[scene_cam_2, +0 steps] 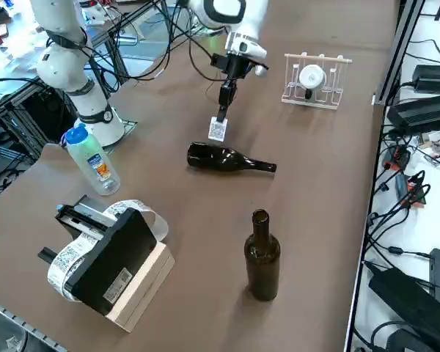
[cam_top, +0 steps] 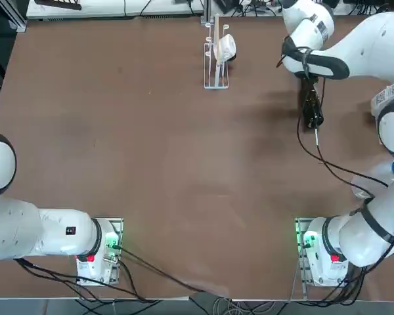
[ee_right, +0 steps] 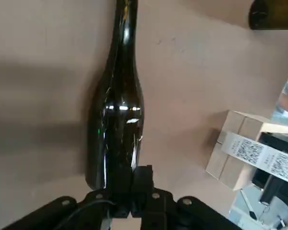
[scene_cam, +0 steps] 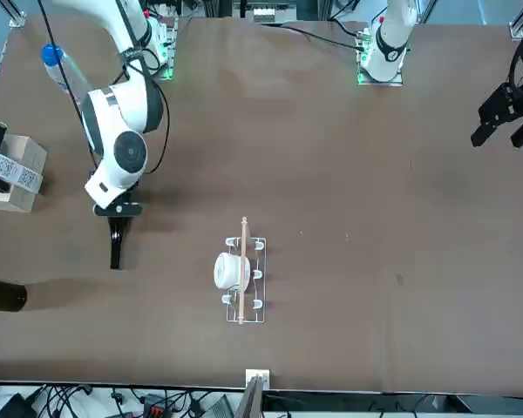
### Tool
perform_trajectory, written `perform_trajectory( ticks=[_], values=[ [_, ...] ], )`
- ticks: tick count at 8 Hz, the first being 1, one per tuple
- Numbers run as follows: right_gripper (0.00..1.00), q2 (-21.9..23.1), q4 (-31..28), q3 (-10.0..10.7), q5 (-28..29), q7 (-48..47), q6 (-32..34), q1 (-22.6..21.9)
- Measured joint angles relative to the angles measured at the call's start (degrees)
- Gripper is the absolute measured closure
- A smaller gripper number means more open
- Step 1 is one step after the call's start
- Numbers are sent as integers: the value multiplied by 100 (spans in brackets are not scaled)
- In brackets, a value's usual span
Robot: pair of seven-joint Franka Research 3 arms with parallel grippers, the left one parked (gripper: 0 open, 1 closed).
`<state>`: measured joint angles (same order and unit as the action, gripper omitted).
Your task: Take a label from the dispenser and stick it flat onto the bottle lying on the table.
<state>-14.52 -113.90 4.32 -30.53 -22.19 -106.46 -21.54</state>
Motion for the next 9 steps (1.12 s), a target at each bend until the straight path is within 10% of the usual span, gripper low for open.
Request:
perform_trajectory(
  ticks=[9],
  values=[
    [99,186,-463,27,-2,83,-498,426]
  ],
)
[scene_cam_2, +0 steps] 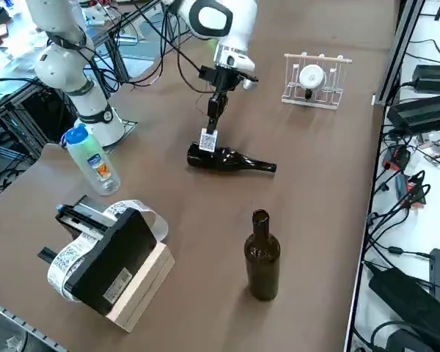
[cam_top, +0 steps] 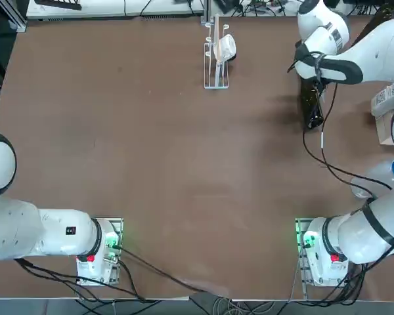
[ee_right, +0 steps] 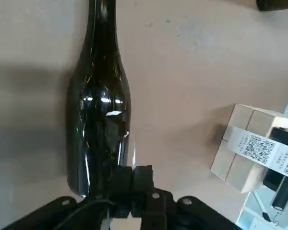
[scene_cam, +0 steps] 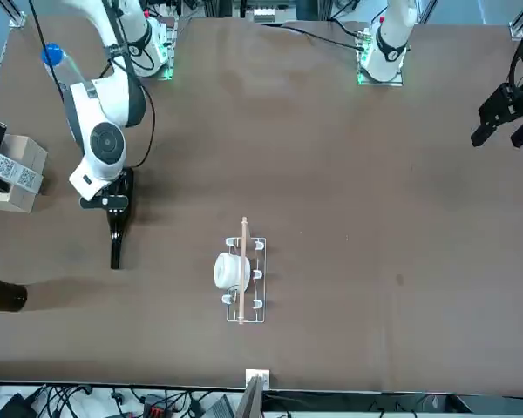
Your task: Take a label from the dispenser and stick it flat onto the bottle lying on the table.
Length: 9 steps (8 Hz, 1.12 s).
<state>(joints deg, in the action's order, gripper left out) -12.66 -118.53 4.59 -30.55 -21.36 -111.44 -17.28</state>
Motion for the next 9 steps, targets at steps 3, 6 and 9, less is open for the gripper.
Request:
perform_trajectory(
  ticks=[3,6,9],
  values=[
    [99,-33,2,-1,0,-2,-56,0],
    [99,-68,11,-2,3,-2,-86,-1],
    [99,-170,44,-6,51,-4,-137,-6]
  ],
)
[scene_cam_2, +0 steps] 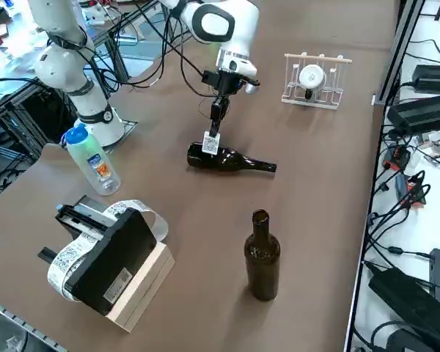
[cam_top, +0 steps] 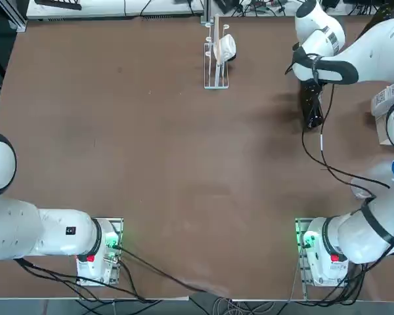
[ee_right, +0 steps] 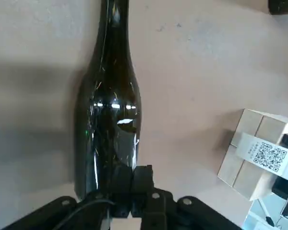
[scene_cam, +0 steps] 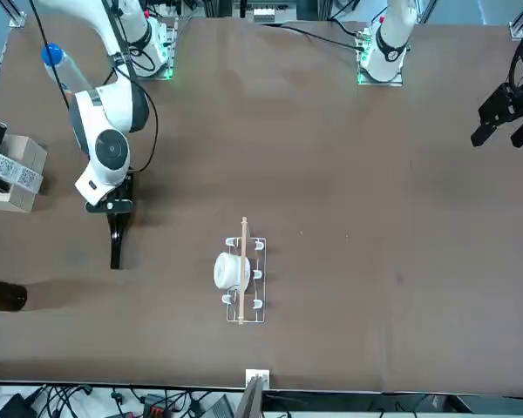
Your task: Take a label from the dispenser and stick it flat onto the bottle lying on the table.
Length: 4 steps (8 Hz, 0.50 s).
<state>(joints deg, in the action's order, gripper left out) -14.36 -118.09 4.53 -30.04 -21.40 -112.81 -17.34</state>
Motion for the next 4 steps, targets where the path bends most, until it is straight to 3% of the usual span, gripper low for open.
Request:
perform_trajectory(
  ticks=[4],
  values=[
    [99,-69,26,-36,18,-123,-15,-7]
  ],
)
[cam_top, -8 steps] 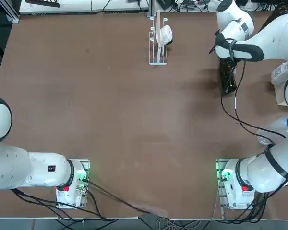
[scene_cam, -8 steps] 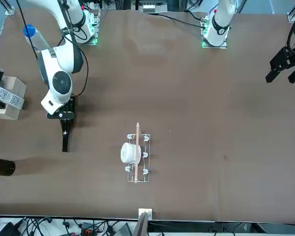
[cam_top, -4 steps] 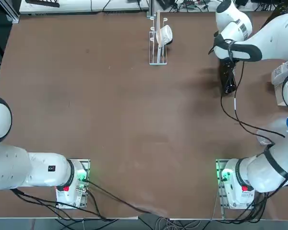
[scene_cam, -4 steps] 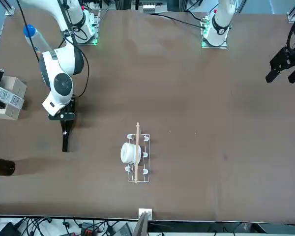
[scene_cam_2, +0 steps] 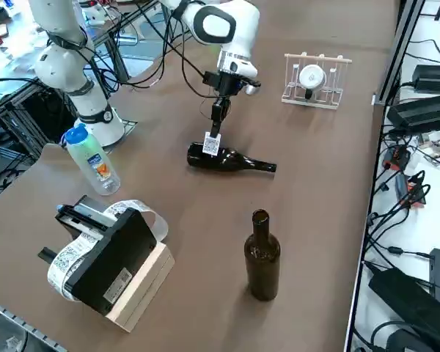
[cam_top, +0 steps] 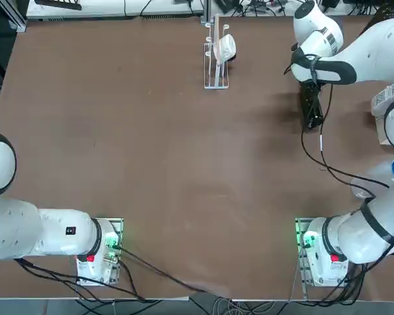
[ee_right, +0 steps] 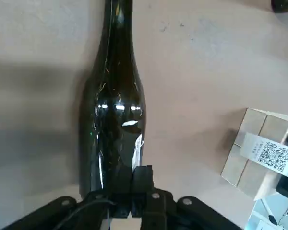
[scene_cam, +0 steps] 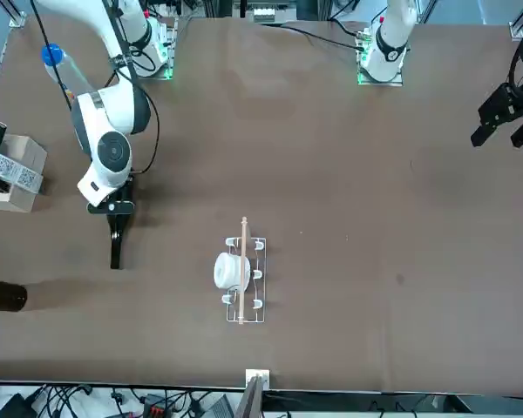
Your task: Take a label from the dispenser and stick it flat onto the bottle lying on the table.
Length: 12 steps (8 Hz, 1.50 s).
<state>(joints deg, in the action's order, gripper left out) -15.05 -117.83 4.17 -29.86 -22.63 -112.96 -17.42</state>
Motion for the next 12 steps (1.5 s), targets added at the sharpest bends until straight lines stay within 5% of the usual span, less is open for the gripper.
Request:
perform_trajectory(
  ticks=[12],
  values=[
    [99,-182,182,-20,210,-8,-12,-12]
  ],
)
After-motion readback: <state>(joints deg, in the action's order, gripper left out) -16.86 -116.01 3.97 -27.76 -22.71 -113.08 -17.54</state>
